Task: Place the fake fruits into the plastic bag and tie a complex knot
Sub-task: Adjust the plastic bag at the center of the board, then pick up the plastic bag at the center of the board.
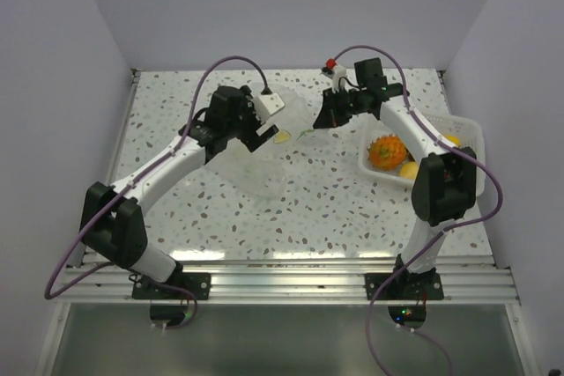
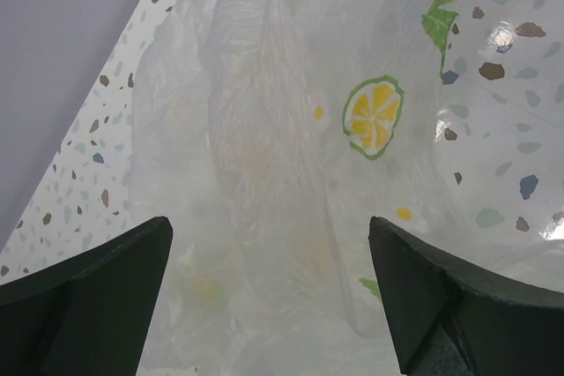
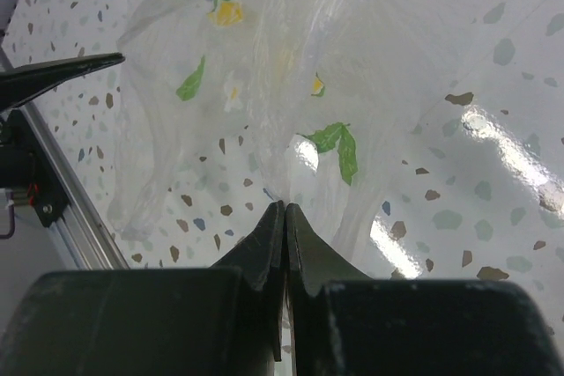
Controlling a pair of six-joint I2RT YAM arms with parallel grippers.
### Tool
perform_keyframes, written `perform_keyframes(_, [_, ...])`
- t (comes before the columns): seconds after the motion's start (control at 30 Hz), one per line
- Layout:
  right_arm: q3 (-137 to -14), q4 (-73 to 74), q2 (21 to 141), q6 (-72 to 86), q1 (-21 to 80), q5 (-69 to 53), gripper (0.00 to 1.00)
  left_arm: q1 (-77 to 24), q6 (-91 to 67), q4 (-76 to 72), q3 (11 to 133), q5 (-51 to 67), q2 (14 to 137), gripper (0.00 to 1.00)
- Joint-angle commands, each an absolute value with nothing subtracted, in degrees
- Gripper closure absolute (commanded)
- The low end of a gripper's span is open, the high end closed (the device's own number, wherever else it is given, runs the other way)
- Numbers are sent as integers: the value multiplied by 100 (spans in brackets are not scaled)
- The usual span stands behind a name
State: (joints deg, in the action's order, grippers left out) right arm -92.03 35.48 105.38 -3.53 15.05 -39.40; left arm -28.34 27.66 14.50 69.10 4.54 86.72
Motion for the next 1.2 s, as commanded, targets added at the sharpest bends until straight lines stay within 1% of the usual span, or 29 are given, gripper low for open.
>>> perform_keyframes(0.0, [-9518, 3726, 10283, -483, 1503, -4253, 100, -2883, 2725, 1081, 7303, 449, 9017, 0])
perform_keyframes(0.07, [-9554, 3832, 10292, -536, 1494, -4324, 100, -2874, 2786, 941, 7347, 168, 9306, 3])
perform_keyframes(0.1, [-9580, 3867, 10292, -571, 1494, -4368, 100, -2848, 2830, 975, 7478, 150, 9421, 6])
perform_keyframes(0.17, [-9641, 3972, 10309, -650, 1494, -4377, 100, -2786, 2865, 1176, 7750, 159, 9754, 22])
perform_keyframes(0.23, [-9720, 4060, 10345, -746, 1494, -4307, 100, -2699, 2734, 1457, 8023, 411, 9922, 45])
perform_keyframes(0.27, [-9773, 4165, 10380, -817, 1494, -4237, 100, -2585, 2498, 1711, 8277, 483, 10001, 70])
perform_keyframes(0.3, [-9878, 4183, 10441, -913, 1485, -4123, 100, -2532, 2357, 1827, 8401, 588, 10011, 81])
perform_keyframes(0.33, [-9922, 4114, 10494, -931, 1468, -3922, 100, -2505, 2173, 1985, 8568, 832, 10011, 100])
perform_keyframes(0.37, [-10036, 4044, 10546, -888, 1433, -3807, 100, -2444, 1640, 2465, 8952, 1052, 9993, 100])
perform_keyframes(0.4, [-10142, 3991, 10738, -844, 1346, -3753, 100, -2417, 1348, 2687, 9087, 1359, 9958, 100])
perform_keyframes(0.43, [-10290, 3929, 10853, -783, 1293, -3709, 100, -2400, 779, 2907, 9131, 1884, 9801, 100])
perform_keyframes(0.47, [-10649, 3894, 10968, -539, 1240, -3587, 100, -2408, 486, 2909, 9045, 2125, 9704, 100])
perform_keyframes(0.5, [-10835, 3885, 11091, -423, 1152, -3577, 94, -2408, 214, 2892, 8922, 2336, 9590, 100])
perform_keyframes(0.53, [-11002, 3772, 11240, -274, 1125, -3499, 85, -2408, -372, 2770, 8799, 2477, 9406, 100])
perform_keyframes(0.57, [-11230, 3692, 11285, -142, 1108, -3394, 75, -2400, -630, 2699, 8554, 2479, 9352, 100])
perform_keyframes(0.6, [-11311, 3631, 11276, -45, 1090, -3358, 45, -2382, -842, 2663, 8465, 2479, 9334, 100])
perform_keyframes(0.63, [-11372, 3552, 11224, 156, 1081, -3305, 34, -2330, -1227, 2576, 8386, 2409, 9343, 100])
perform_keyframes(0.7, [-11592, 3629, 11180, 185, 1072, -3165, 18, -2233, -1563, 2426, 8209, 2460, 9421, 100])
perform_keyframes(0.77, [-11680, 3910, 10987, 115, 1020, -3146, 14, -2154, -1915, 2093, 8034, 2636, 9518, 100])
perform_keyframes(0.8, [-11663, 4016, 10882, 71, 941, -3120, 14, -2119, -1994, 1900, 7964, 2837, 9553, 100])
perform_keyframes(0.83, [-11567, 4138, 10759, 36, 906, -3085, 10, -2083, -2100, 1568, 7919, 3257, 9623, 100])
perform_keyframes(0.9, [-10910, 4070, 10267, 26, 783, -3163, 7, -2057, -2136, 1258, 7840, 3663, 9659, 100])
perform_keyframes(0.97, [-10121, 3920, 9864, 44, 721, -3243, 7, -2022, -2074, 810, 7657, 4016, 9580, 100])
perform_keyframes(1.0, [-9864, 3868, 9783, 70, 668, -3313, 8, -1995, -2039, 661, 7577, 4469, 9545, 100])
perform_keyframes(1.07, [-9267, 3631, 9721, 218, 659, -3498, 12, -1925, -1864, 378, 7445, 4806, 9466, 100])
perform_keyframes(1.17, [-8966, 3437, 9965, 683, 650, -3919, 15, -1881, -1679, 378, 7366, 5211, 9440, 100])
